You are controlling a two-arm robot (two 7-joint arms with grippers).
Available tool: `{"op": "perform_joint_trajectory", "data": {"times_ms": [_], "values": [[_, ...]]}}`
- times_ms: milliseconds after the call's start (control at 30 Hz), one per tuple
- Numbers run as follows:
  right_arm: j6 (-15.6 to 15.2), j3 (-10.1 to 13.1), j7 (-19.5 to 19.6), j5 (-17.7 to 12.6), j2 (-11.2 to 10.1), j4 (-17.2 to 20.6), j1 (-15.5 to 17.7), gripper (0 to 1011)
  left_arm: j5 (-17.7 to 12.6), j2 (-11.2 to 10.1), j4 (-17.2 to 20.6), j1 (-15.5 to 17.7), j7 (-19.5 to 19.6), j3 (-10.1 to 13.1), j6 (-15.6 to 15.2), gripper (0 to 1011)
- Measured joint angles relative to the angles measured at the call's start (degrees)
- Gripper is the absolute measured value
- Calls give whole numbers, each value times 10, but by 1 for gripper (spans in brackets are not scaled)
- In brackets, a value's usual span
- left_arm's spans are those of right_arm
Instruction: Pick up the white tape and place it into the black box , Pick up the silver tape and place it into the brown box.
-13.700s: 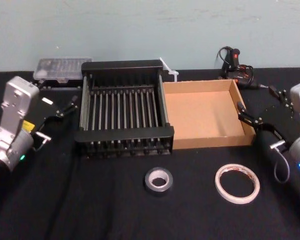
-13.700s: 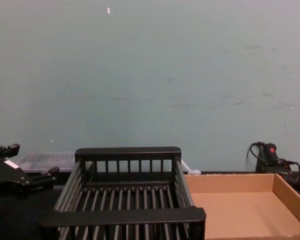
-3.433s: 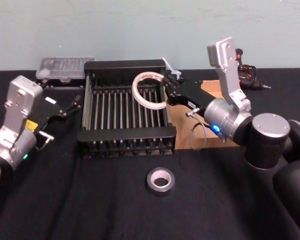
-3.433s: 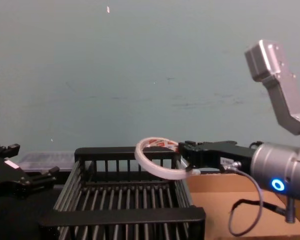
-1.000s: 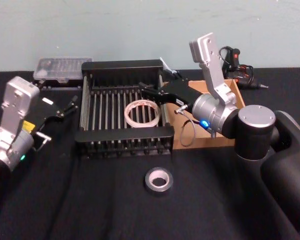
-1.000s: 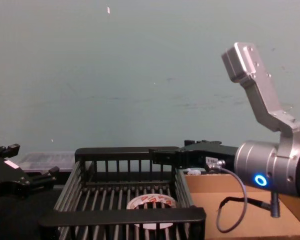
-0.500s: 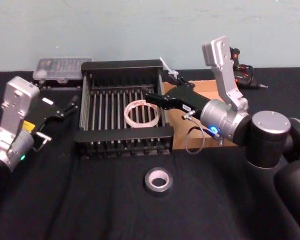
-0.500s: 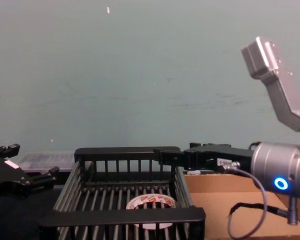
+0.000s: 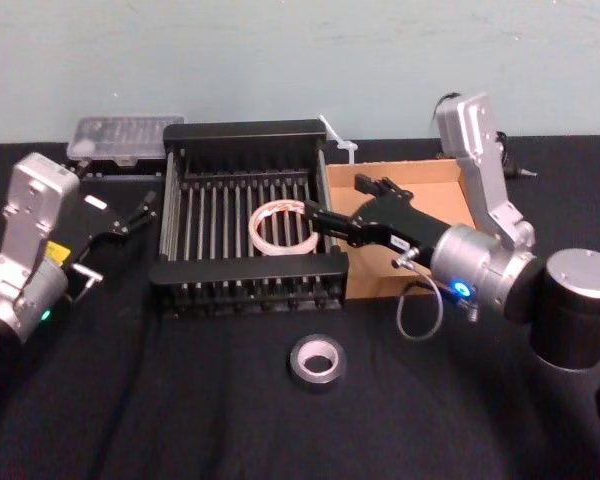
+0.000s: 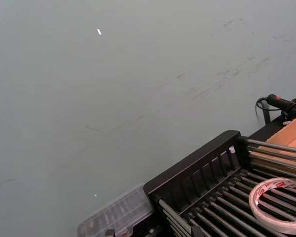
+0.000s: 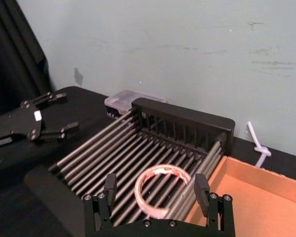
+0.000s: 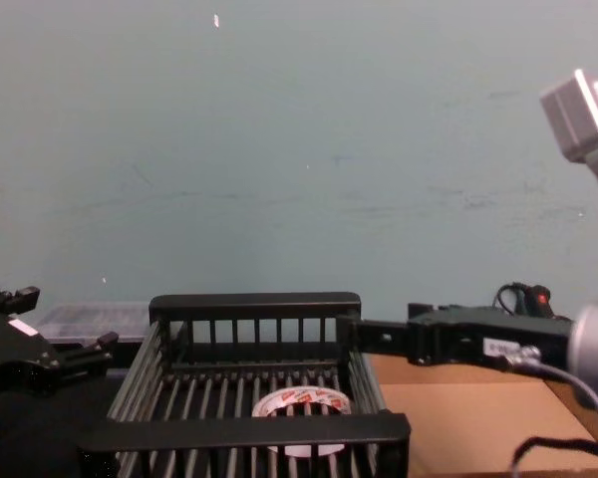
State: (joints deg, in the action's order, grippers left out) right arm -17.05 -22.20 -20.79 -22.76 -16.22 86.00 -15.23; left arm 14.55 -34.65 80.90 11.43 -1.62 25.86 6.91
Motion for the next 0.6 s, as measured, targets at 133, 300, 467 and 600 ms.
{"op": "perform_joint_trajectory", "data": {"times_ms": [133,300,467,600], "values": [[1,-2,0,0,-23,31,19,1002,0,0,0,0,0,0,0,1001],[4,-3,0,-2,-52,69,43,1002,0,0,0,0,0,0,0,1001],[1,-1,-4,-13,-77,100,65,1002,0,0,0,0,0,0,0,1001],[-2,1,-6,-20,-90,115,76,1002,0,0,0,0,0,0,0,1001]]}}
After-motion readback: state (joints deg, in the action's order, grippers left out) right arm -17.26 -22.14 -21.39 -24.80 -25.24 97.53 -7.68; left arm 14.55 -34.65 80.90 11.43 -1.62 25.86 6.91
